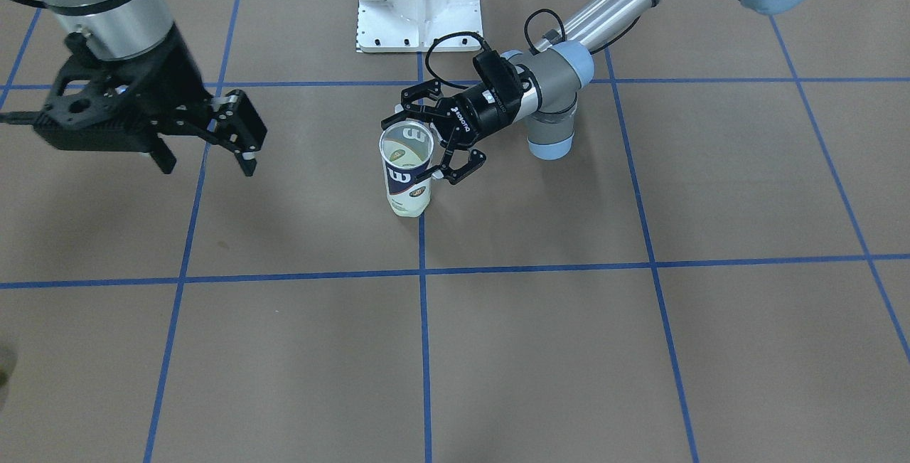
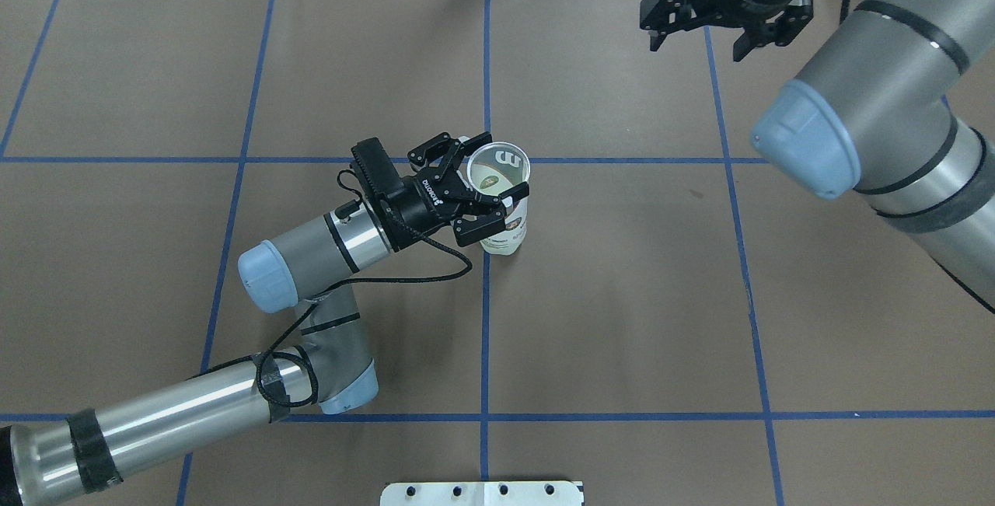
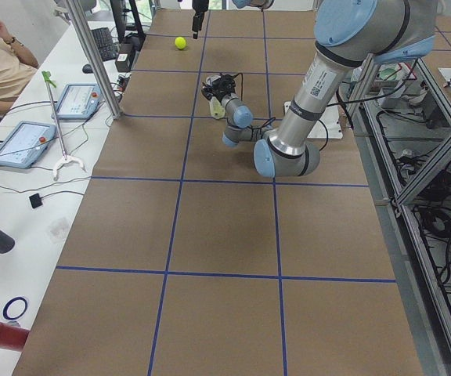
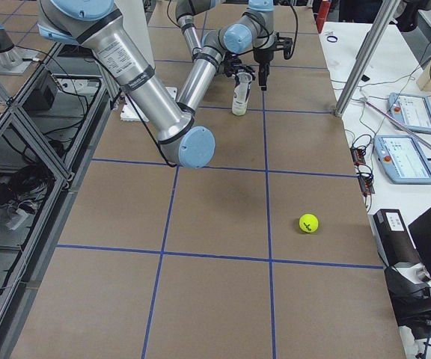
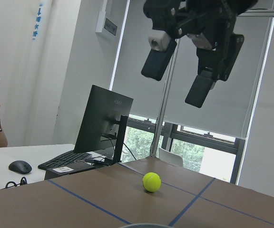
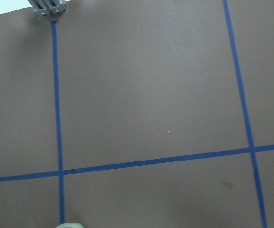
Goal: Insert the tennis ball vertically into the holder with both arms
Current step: 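Move the right gripper to the Wilson ball and grasp it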
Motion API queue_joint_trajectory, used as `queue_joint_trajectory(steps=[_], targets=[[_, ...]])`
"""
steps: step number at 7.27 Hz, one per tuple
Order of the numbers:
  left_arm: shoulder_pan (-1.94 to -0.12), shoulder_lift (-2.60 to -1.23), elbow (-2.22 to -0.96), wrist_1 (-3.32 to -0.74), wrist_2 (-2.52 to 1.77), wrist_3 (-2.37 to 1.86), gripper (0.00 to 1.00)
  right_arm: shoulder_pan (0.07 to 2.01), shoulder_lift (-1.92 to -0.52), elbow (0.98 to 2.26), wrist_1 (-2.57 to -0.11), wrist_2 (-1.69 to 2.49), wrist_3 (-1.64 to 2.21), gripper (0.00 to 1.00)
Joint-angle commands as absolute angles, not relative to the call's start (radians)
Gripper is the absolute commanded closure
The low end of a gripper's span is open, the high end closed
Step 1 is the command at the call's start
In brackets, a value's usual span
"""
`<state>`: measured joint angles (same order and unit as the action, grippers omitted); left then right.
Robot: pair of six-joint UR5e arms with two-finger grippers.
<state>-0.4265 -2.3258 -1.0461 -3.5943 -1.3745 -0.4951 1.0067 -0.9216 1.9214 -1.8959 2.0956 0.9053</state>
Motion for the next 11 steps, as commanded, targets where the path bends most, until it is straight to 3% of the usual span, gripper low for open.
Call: queue_joint_trajectory(steps=[1,4,6,11], targets=[[-0.426,-2.326,-1.051,-3.594,-1.374,-0.494,0.01,1.104,-0.995,1.918,-1.894,2.154,0.725,0.01],[-0.425,-2.324,-1.052,-3.594,-1.376,-0.434,0.01,1.195,-1.093,1.844,-1.803,2.161,0.536,0.01],[-0.425,-2.324,-1.052,-3.594,-1.376,-0.434,0.01,1.283,-1.175,1.612,-1.471,2.248,0.422,0.01],[-0.425,-2.324,-1.054,-3.596,-1.376,-0.434,0.01,1.322,-1.149,1.078,-1.007,2.235,0.293,0.01]])
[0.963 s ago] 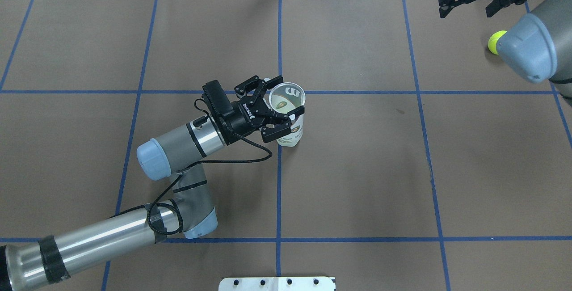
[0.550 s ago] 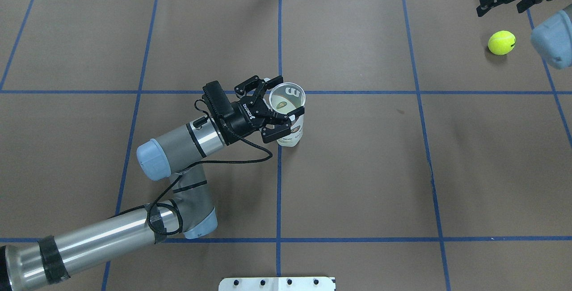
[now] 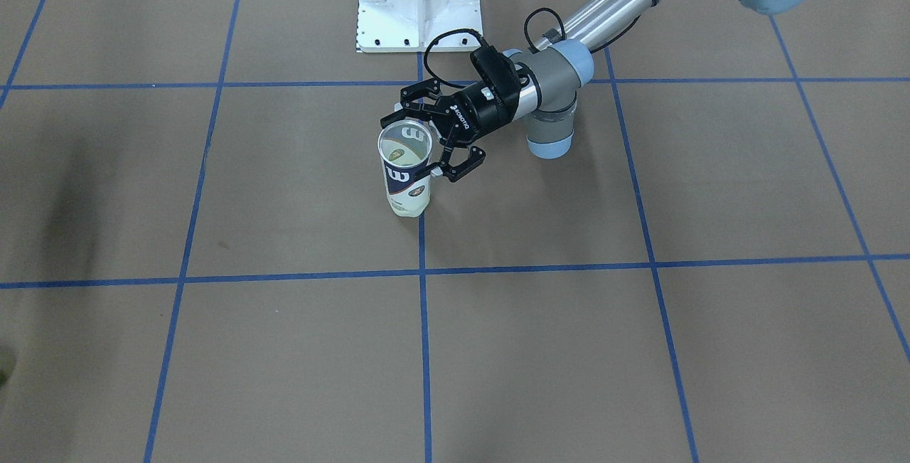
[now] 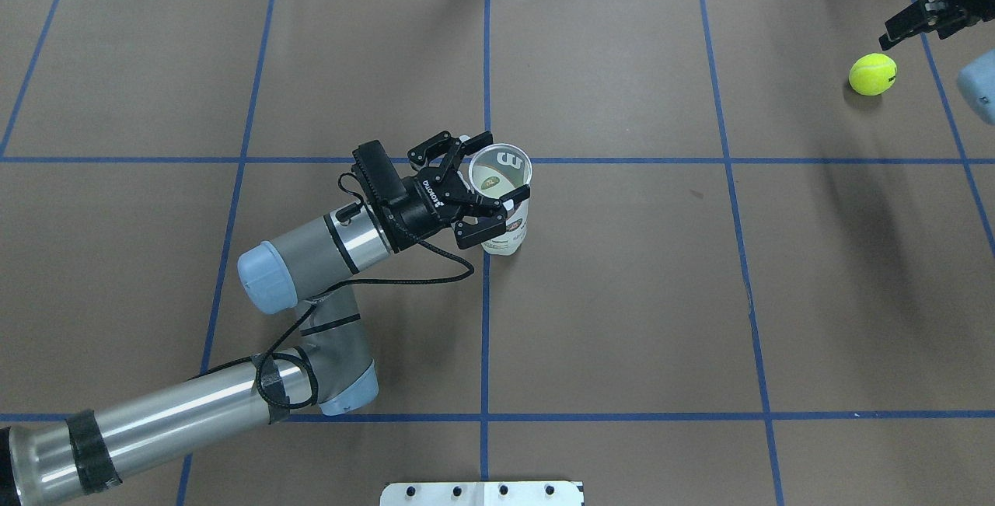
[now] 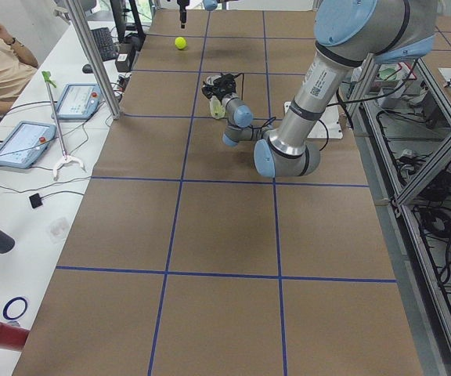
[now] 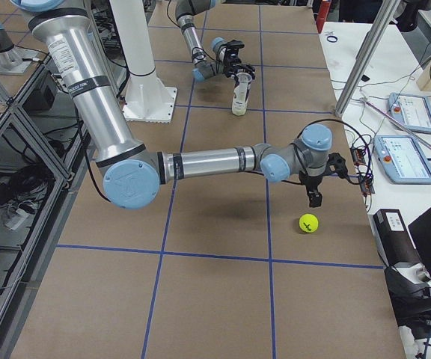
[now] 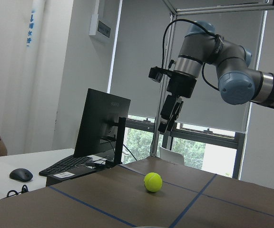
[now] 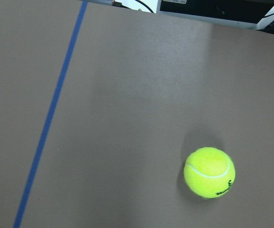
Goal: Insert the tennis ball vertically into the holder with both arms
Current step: 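Move the right gripper to the Wilson ball and grasp it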
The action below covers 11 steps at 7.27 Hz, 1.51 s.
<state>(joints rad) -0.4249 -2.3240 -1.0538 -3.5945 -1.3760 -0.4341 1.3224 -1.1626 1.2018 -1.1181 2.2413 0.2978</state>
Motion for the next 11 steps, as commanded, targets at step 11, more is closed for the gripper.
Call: queue_joint_trajectory(steps=[11], targets=[[-0.423,-2.316,-1.054,-3.596,-1.377,-0.434,0.01,1.266,-1.081,0.859,-0.724,2.211,0.532,0.02]])
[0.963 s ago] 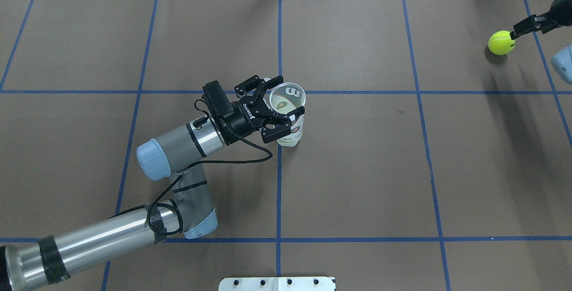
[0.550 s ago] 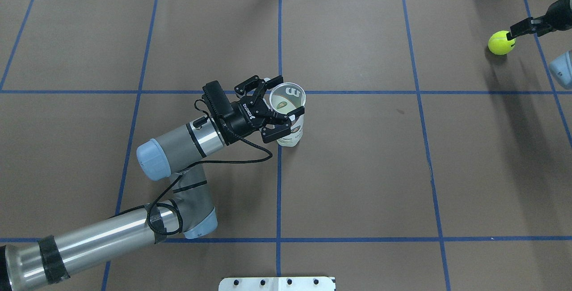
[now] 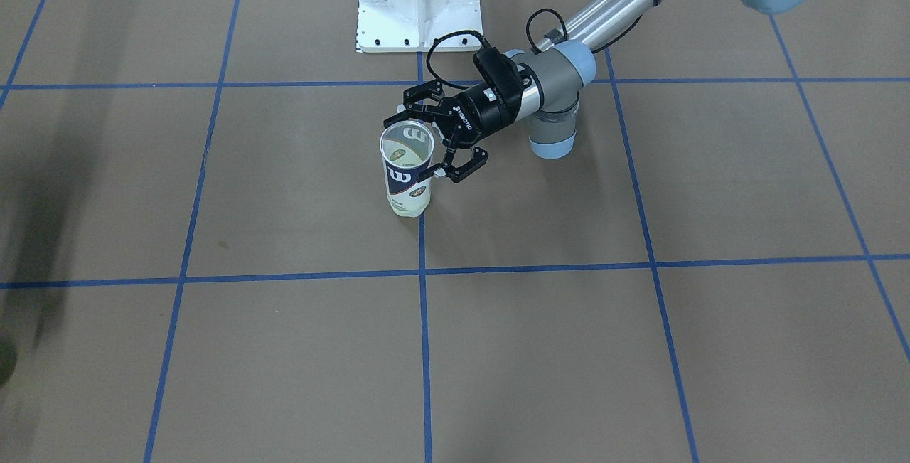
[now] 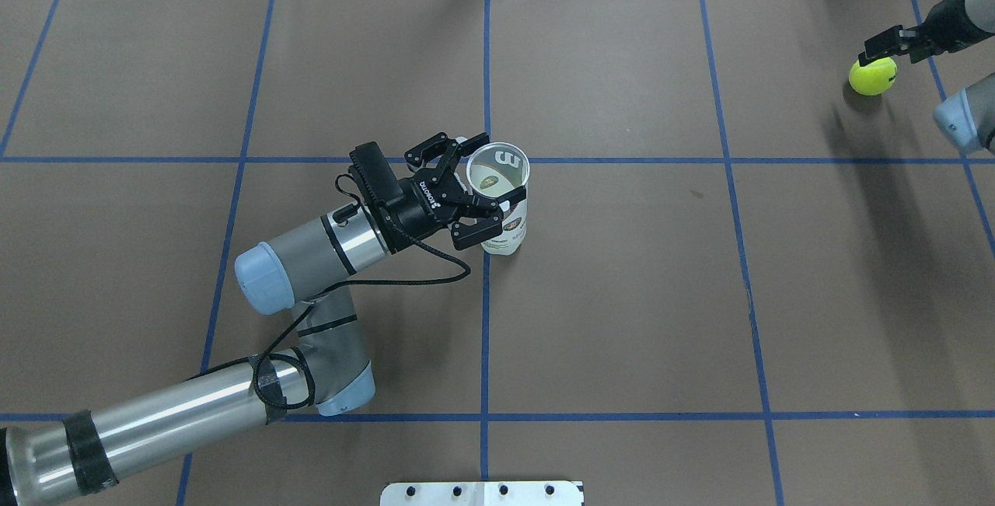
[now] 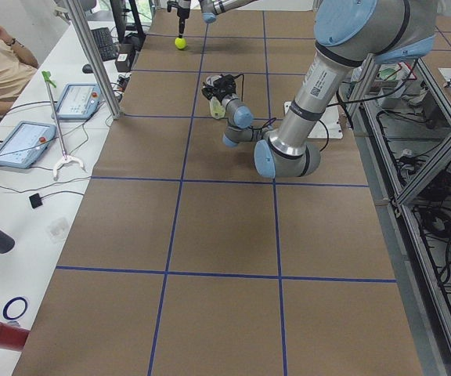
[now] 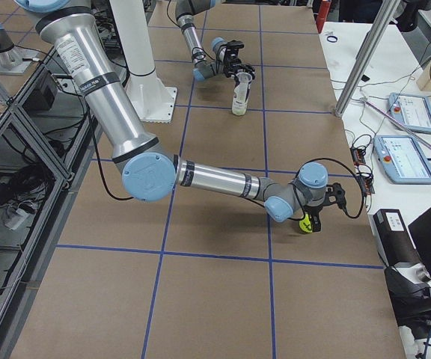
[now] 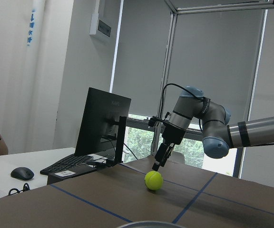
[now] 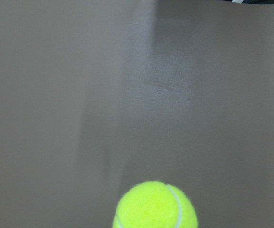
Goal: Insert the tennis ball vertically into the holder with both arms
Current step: 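Move the right gripper to the Wilson ball and grasp it, then lift the Wilson ball toward the can while left gripper tilts can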
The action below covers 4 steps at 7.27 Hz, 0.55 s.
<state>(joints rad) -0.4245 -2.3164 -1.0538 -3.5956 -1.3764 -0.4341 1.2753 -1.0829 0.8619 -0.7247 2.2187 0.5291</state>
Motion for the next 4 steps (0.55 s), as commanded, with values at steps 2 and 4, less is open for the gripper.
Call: queue_joint_trajectory(steps=[2,4], targets=[[-0.422,-2.318,-1.054,-3.596,-1.376,-0.434,0.01,1.243,-1.083,0.857,-0.726,2.171,0.532,0.03],[-0.422,-2.316,-1.054,-3.596,-1.377,-0.434,0.01,1.221,-1.083,0.856,-0.726,2.142,0.532,0.16]])
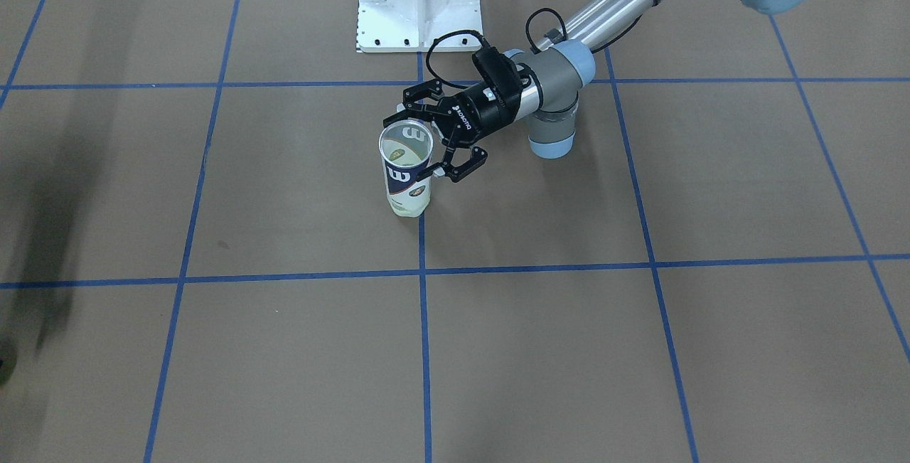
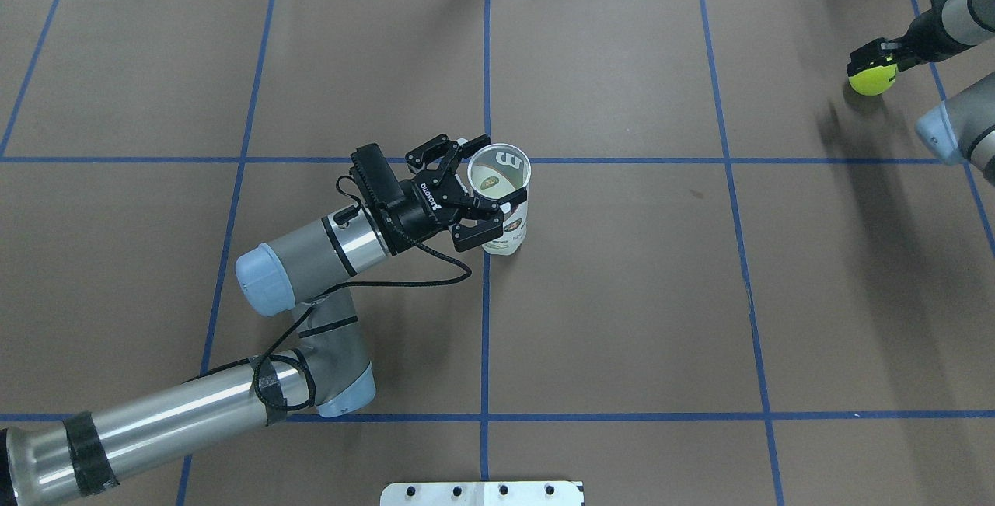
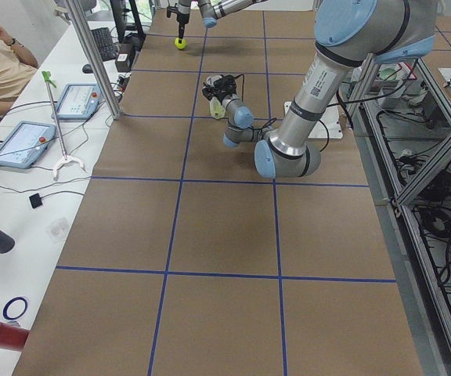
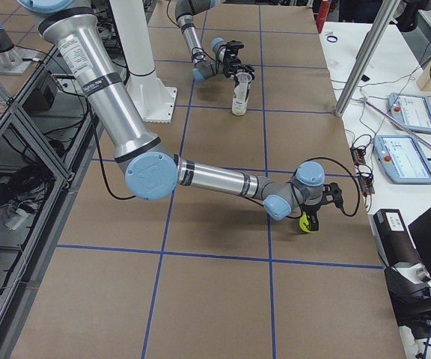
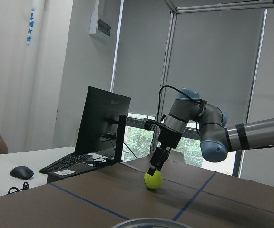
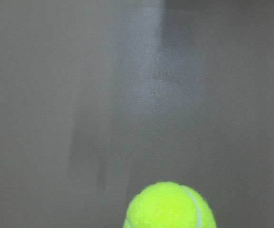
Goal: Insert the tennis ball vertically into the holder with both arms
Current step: 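Lift the Wilson ball toward the can while left gripper tilts can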
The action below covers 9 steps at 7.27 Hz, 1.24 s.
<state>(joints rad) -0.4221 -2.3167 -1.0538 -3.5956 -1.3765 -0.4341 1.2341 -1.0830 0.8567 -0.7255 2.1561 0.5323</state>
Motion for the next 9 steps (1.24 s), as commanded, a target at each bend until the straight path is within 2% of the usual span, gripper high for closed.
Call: queue_joint_trajectory(steps=[1,2,3,4,8,9], targets=[[-0.422,-2.316,-1.054,-3.596,-1.378,-0.434,0.01,1.215,-1.086,0.856,-0.726,2.138,0.532,0.23],[-0.422,-2.316,-1.054,-3.596,-1.376,-0.434,0.01,1.209,-1.086,0.851,-0.726,2.129,0.532,0.31],[-0.422,-2.316,-1.054,-3.596,-1.376,-0.433,0.01,1.207,-1.086,0.853,-0.726,2.128,0.532,0.57],[-0.42,-2.316,-1.055,-3.6,-1.376,-0.434,0.01,1.209,-1.086,0.862,-0.727,2.128,0.532,1.0],[-0.42,-2.316,-1.06,-3.6,-1.376,-0.434,0.01,1.216,-1.089,1.044,-0.779,2.143,0.667,1.0],[-0.42,-2.316,-1.06,-3.6,-1.376,-0.434,0.01,1.216,-1.091,1.162,-0.919,2.166,0.669,1.0]])
